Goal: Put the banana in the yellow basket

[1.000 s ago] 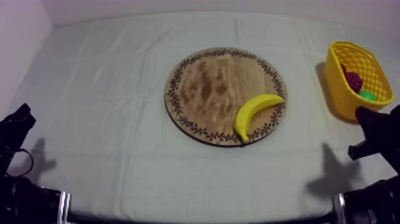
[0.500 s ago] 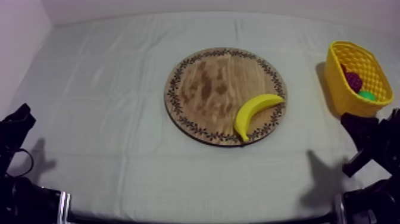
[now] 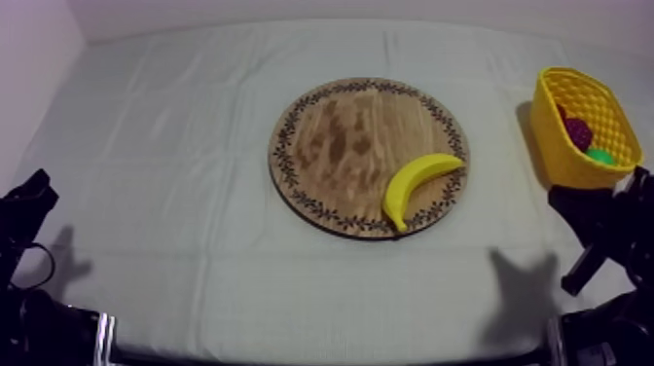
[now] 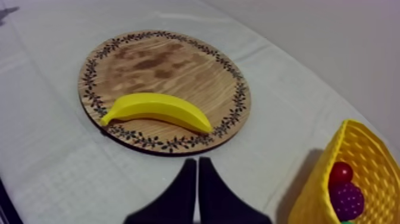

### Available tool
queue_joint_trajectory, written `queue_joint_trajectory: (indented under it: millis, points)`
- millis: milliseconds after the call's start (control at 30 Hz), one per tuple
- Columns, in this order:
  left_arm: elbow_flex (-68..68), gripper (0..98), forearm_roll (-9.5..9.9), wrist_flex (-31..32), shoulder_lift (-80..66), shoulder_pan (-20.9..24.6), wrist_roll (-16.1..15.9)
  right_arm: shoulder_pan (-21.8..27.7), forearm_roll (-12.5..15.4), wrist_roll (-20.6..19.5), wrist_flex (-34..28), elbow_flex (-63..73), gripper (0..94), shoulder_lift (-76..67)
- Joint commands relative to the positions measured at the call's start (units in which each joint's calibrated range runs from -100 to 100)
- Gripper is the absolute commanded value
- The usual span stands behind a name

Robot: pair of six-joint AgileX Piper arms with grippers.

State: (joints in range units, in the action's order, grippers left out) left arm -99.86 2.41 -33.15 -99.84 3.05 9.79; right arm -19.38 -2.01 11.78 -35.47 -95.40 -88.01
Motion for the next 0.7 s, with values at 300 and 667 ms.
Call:
queue_joint_trajectory:
  millis: [300,667]
  points:
    - [-0.03,0.1,0.01,0.01,0.02,0.02,0.01,-5.66,-3.48,-4.17,-18.14,38.53,0.7,33.87]
    - [-0.03,0.1,0.01,0.01,0.02,0.02,0.01,-8.15,-3.59,-0.98,-42.67,73.44,0.6,61.45]
